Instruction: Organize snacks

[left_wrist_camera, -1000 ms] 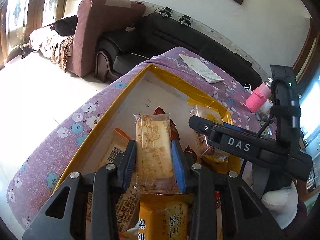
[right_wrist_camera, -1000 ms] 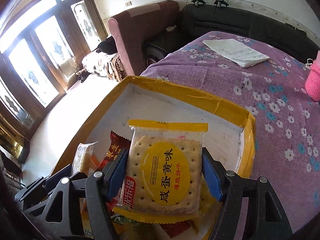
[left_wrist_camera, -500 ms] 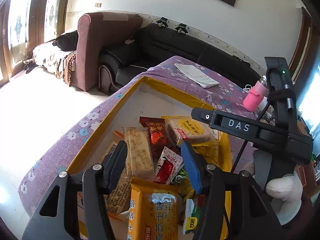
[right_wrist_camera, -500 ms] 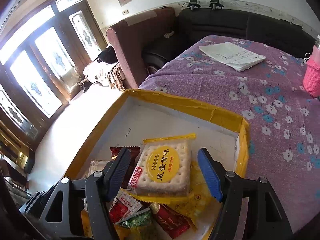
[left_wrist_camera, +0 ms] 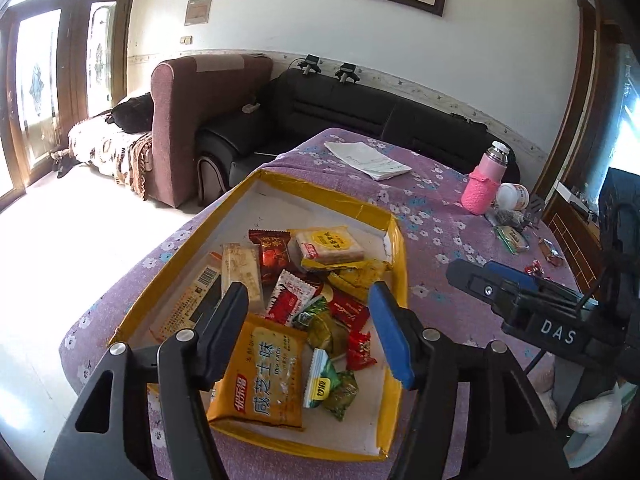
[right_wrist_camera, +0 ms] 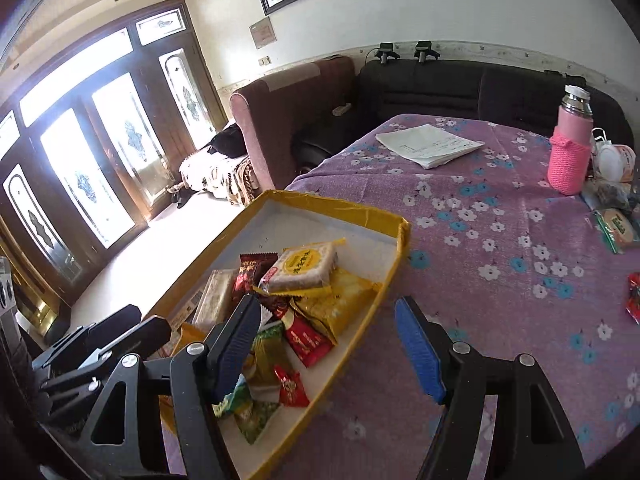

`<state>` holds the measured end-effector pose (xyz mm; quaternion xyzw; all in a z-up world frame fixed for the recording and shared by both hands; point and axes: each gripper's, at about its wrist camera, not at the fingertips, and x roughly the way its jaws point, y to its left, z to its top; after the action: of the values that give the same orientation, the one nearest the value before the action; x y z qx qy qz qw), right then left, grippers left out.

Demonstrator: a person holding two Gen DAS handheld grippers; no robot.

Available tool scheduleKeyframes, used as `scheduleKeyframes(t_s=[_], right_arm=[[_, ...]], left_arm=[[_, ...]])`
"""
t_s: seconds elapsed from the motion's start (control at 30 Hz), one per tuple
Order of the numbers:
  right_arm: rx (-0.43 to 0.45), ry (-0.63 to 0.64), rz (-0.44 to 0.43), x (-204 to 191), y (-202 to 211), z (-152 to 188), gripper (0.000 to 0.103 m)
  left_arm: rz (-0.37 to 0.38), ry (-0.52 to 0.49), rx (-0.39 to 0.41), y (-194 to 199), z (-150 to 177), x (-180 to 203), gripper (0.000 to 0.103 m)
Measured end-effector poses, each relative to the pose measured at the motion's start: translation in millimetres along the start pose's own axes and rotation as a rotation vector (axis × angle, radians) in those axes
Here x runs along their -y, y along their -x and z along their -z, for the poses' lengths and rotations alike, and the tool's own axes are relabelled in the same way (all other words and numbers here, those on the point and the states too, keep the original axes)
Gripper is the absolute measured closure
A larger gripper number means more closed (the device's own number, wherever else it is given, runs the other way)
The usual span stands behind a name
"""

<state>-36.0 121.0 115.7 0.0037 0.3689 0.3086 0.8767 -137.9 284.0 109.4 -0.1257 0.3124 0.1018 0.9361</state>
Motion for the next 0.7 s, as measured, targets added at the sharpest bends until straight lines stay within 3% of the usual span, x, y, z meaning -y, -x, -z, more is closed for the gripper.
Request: scheduleKeyframes(t_s=[0.47,0.7], right_arm=[[0.025,-0.063,0.053,59.1,58.8,65.9,0.031],[0.031,-0.066,0.064,55.8,65.3,84.7,0.030]], left_arm=[[0.000,-0.149,0.033,30.9,25.5,78.3,0.029],[-0.013,-0.156,0.013,29.4,35.1,87.0,0.024]])
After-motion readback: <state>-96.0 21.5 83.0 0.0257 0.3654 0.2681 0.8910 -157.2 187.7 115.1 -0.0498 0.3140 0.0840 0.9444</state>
